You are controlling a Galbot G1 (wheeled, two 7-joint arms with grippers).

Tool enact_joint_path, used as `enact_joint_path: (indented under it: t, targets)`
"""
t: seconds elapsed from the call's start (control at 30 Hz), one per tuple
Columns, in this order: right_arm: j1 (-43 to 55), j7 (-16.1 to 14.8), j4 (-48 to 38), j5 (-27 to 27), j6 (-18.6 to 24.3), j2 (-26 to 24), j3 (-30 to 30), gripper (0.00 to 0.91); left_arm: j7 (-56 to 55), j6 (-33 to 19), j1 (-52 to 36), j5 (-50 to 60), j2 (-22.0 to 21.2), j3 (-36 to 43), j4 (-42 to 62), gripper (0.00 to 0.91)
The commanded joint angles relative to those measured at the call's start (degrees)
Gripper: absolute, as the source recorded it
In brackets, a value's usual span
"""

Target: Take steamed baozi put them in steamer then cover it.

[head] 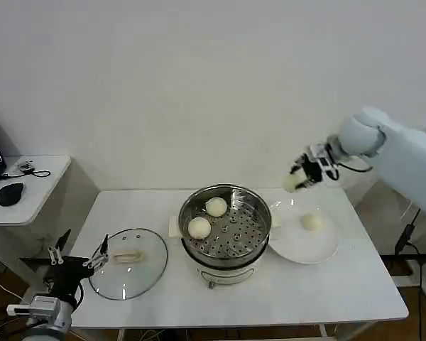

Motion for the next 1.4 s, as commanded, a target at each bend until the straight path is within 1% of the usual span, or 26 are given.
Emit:
enact_joint_path:
  t: [0.03,0.1,0.13,0.2,0.23,0.3,0.37,0.4,0.57,0.6,0.73,0.83,1.03,1.07,1.23,1.4]
  targets:
    - [8.9,0.9,2.0,4.9,-0.1,11.5,-6.5,0.514,0.0,0.1,0.0,-0.1,-0.3,-0.6,-0.1,0.907]
    - [7.8,1.1,3.0,5.1,0.8,13.5,-7.0,0.514,0.0,0.1,0.0,-0.1,-0.5,-0.9,0.1,0.907]
    - [7.0,1.1,3.2,4.8,1.1,14.1,-7.0,0.514,0.0,0.1,0.1,-0.1,-0.5,-1.0,0.1,0.907]
    - [4.3,0.8,3.8,3.3,2.9,16.3,-6.9,0.514,0.0,0.1,0.1,-0.1,-0.7,-1.5,0.0,0.907]
    - [3.8,0.8,4.0,3.4,3.1,16.6,-6.9,0.504,0.0,0.1,0.2,-0.1,-0.8,-1.6,-0.1,0.907]
    - [1.6,0.5,4.5,3.0,4.3,17.5,-6.9,0.514,0.0,0.1,0.2,-0.1,-0.8,-2.0,0.0,0.907]
    - [0.5,0.4,5.2,4.2,5.0,17.8,-7.2,0.504,0.0,0.2,0.2,-0.1,-0.9,-2.4,0.2,0.907]
    - [0.1,0.0,5.5,4.3,5.4,17.8,-7.4,0.514,0.0,0.2,0.3,-0.1,-1.1,-2.5,0.3,0.907]
    - [-1.7,-1.7,7.1,2.9,9.2,17.5,-8.5,0.504,-0.1,0.2,0.7,0.1,-1.7,-2.7,0.4,0.907]
    - [-2.0,-2.1,7.6,2.8,9.7,17.3,-8.6,0.514,-0.1,0.2,0.7,0.2,-1.8,-2.8,0.4,0.907]
    - [-2.5,-3.6,9.6,2.0,11.7,16.0,-9.7,0.504,-0.1,0.1,0.9,0.2,-2.1,-3.0,0.4,0.907]
    - [-2.4,-4.9,9.8,1.0,13.5,15.5,-10.2,0.504,-0.1,0.1,1.0,0.3,-2.4,-3.0,0.5,0.907]
    - [-1.9,-6.8,9.9,0.9,15.8,14.8,-10.7,0.514,-0.1,0.1,1.0,0.4,-2.7,-2.9,0.2,0.907]
    - [-1.8,-7.0,9.9,0.7,16.2,14.7,-10.7,0.504,-0.1,0.1,1.0,0.4,-2.7,-2.9,0.2,0.907]
    - [-2.1,-7.3,9.3,-0.1,17.6,14.6,-11.3,0.514,-0.1,0.0,1.1,0.3,-2.7,-2.9,0.1,0.907]
    - [-2.2,-7.5,9.8,0.2,18.6,14.6,-11.6,0.514,0.0,0.0,1.1,0.3,-2.7,-3.0,0.2,0.907]
